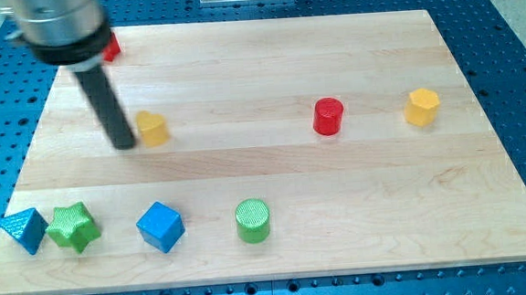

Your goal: Slide the yellow heart above the red circle

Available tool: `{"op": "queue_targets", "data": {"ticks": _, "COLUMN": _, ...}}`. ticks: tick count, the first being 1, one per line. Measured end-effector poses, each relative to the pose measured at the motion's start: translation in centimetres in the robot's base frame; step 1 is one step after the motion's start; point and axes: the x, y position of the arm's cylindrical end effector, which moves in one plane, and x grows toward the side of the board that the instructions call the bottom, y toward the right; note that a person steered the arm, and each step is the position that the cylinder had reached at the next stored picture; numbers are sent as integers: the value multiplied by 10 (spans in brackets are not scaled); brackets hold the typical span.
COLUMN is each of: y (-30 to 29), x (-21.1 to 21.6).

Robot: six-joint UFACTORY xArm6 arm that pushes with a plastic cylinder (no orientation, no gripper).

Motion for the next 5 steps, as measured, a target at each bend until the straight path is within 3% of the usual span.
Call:
{"op": "queue_targets", "data": {"ticks": 1, "y": 56, "x": 0}}
{"op": "queue_targets", "data": {"ticks": 2, "y": 69, "x": 2}}
{"op": "queue_targets", "data": {"ticks": 4, "y": 34, "x": -9}}
{"op": "queue_targets", "data": {"ticks": 5, "y": 79, "x": -9}}
